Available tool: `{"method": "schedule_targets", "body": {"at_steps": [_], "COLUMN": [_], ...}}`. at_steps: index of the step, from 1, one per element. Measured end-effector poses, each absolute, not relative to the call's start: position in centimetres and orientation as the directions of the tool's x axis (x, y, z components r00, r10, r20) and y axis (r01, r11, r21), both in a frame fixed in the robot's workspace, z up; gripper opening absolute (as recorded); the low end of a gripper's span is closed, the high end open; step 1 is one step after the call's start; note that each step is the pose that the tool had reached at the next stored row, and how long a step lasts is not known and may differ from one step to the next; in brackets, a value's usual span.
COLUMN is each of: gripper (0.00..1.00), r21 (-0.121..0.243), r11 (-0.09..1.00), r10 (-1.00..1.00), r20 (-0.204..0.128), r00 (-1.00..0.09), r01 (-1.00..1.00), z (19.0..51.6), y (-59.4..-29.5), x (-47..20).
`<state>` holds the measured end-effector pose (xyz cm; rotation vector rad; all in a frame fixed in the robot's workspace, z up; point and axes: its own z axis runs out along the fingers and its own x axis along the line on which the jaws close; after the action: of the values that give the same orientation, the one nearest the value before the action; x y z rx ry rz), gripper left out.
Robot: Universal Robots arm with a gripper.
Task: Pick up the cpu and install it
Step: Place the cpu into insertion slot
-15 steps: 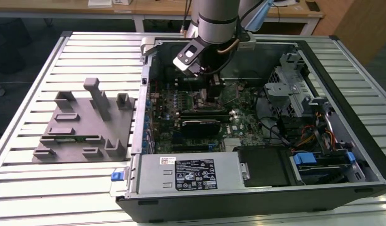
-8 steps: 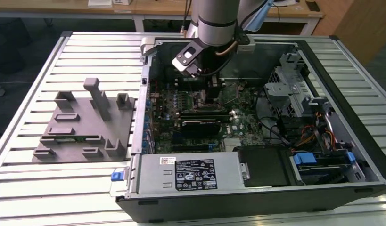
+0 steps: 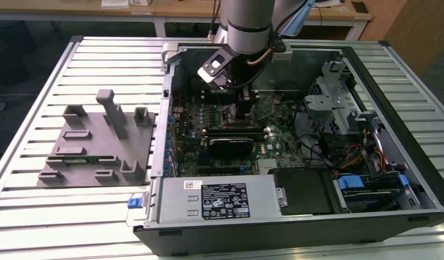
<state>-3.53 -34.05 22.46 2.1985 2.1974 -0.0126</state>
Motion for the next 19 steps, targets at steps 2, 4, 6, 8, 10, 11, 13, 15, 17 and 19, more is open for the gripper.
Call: {"method": "schedule_targets", "body": {"at_steps": [2, 4, 6, 8, 10, 11, 13, 15, 17, 19], "gripper": [0.54, 0.54, 0.54, 0.54, 0.54, 0.54, 0.54, 0.54, 0.54, 0.54], "r21": [0.018, 0.018, 0.019, 0.02, 0.02, 0.021, 0.021, 0.021, 0.021, 0.021], "r11": [0.0, 0.0, 0.0, 0.0, 0.0, 0.0, 0.0, 0.0, 0.0, 0.0], "r10": [1.0, 1.0, 1.0, 1.0, 1.0, 1.0, 1.0, 1.0, 1.0, 1.0], "r20": [-0.029, -0.029, -0.029, -0.029, -0.029, -0.029, -0.029, -0.029, -0.029, -0.029], "r00": [0.001, 0.001, 0.001, 0.001, 0.001, 0.001, 0.001, 0.001, 0.001, 0.001], "r01": [1.0, 1.0, 1.0, 1.0, 1.0, 1.0, 1.0, 1.0, 1.0, 1.0], "z": [22.2, 22.0, 21.8, 21.5, 21.2, 21.1, 20.8, 20.7, 20.5, 20.2], "y": [-34.0, -33.9, -33.8, -33.7, -33.6, -33.5, -33.4, -33.3, -33.2, -33.2], "x": [-3.5, -3.5, -3.6, -3.6, -3.7, -3.7, -3.8, -3.9, -4.0, -4.0]}}
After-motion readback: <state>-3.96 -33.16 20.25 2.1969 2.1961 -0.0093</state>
